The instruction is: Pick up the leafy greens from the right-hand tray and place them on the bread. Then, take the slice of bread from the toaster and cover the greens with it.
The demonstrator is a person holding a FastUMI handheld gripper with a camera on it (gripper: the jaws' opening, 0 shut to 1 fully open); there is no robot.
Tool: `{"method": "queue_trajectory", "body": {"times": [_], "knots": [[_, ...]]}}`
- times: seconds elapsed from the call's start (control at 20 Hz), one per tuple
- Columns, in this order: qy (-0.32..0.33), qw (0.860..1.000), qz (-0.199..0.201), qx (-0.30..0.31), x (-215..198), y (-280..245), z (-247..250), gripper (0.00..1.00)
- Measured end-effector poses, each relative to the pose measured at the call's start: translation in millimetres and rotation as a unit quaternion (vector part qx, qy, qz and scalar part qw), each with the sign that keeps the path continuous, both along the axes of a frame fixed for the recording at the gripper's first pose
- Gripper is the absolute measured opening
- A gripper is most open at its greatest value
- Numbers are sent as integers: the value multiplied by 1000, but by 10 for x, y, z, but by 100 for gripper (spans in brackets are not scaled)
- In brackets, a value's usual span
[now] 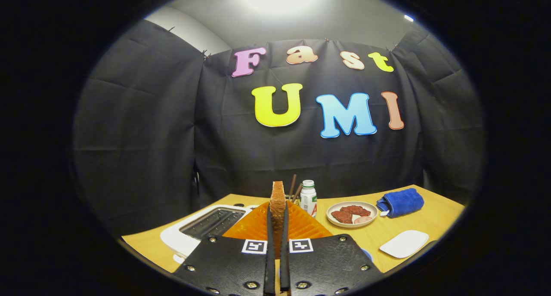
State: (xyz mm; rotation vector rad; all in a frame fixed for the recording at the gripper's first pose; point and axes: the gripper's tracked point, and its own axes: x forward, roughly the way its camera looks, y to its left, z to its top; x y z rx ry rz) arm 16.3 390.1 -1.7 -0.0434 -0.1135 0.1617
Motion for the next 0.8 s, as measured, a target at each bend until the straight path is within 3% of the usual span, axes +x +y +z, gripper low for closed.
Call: {"method": "queue_trajectory", "body": {"times": [0.4, 0.8], "knots": [[28, 999, -15, 6, -23, -557, -359, 5], [40, 999, 5, 19, -100, -702, -646, 5]]}}
